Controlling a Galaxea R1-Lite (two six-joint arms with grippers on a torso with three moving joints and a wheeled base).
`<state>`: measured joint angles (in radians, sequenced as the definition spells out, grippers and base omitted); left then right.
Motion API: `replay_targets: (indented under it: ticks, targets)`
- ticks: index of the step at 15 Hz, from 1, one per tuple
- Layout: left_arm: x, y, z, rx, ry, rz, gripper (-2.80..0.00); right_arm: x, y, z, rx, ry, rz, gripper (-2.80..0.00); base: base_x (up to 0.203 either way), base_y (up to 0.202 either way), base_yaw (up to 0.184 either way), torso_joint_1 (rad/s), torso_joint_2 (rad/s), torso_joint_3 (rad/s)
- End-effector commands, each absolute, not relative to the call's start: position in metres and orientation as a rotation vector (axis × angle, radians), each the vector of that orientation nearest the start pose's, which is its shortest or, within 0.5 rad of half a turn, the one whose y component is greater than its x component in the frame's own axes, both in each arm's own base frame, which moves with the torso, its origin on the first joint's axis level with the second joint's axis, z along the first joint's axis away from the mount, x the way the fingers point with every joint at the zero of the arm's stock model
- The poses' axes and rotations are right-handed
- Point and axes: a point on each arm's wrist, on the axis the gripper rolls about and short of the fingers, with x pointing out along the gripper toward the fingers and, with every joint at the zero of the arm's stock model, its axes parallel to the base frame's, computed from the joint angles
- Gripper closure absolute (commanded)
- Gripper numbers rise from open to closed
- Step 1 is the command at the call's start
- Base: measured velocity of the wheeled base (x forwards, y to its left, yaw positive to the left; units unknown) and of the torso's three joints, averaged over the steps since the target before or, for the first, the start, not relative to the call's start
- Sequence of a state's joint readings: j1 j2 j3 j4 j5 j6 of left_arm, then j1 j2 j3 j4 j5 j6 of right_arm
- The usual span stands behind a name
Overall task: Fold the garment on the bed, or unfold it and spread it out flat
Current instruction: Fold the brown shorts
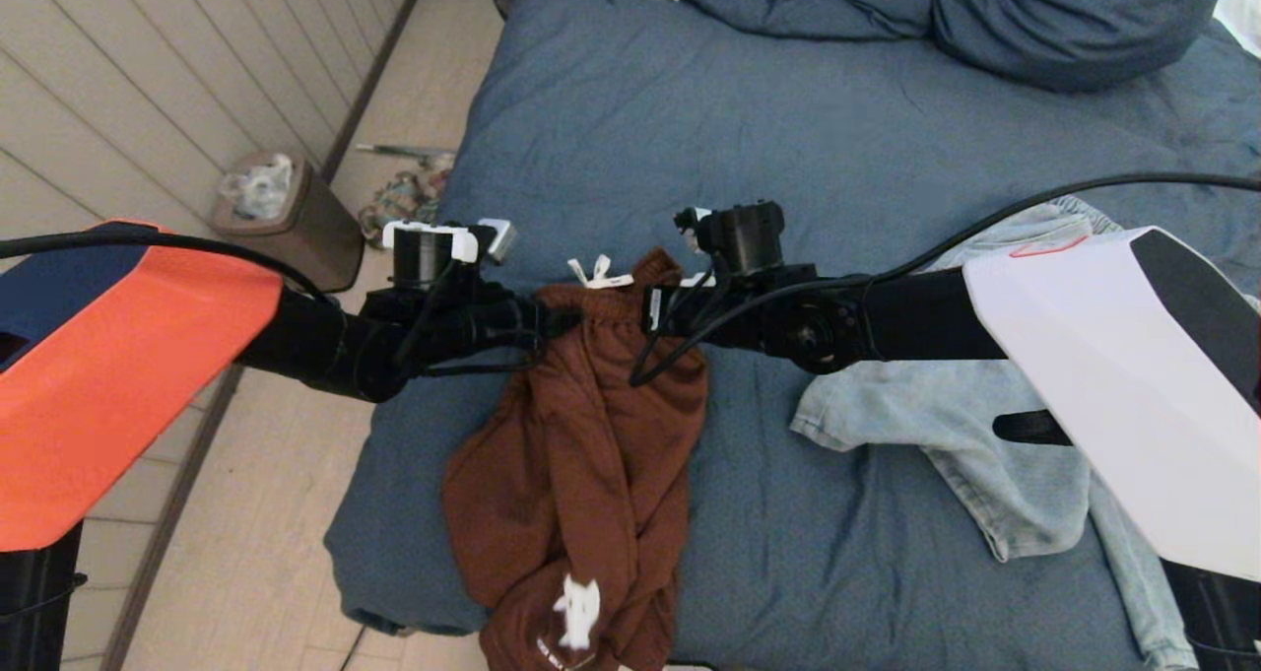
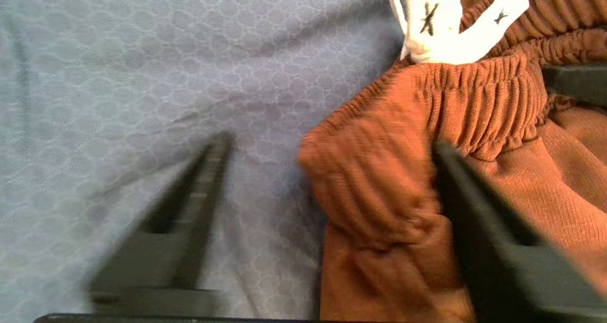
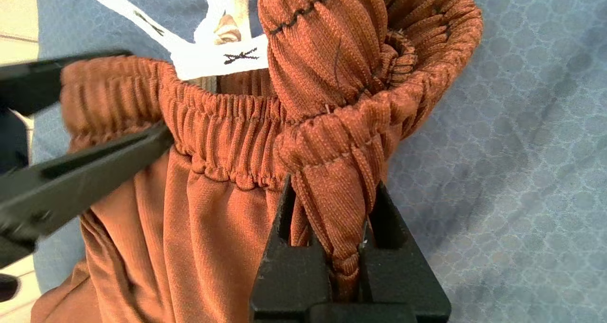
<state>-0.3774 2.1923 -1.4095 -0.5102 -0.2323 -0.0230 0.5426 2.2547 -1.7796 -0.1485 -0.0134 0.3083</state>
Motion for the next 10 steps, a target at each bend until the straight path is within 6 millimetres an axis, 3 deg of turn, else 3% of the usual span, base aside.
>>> replay_targets:
  ticks: [1,7,10]
  targets:
    - [0.422,-0.173,0.139,-0.002,0.285,-0.603,0.0,0.407,0.245,0.19,0.211,0.388,0.471,0.0,0.0,0.0,0.0,0.0,0.0,0.0]
    - [0.429,-0.186,0.124,0.004,0.252,-0.624,0.0,0.406,0.246,0.19,0.211,0.39,0.473,0.0,0.0,0.0,0.0,0.0,0.0,0.0]
    - [0.429,-0.186,0.138,0.001,0.213,-0.625,0.0,0.397,0.24,0.205,0.219,0.368,0.478,0.0,0.0,0.0,0.0,0.0,0.0,0.0]
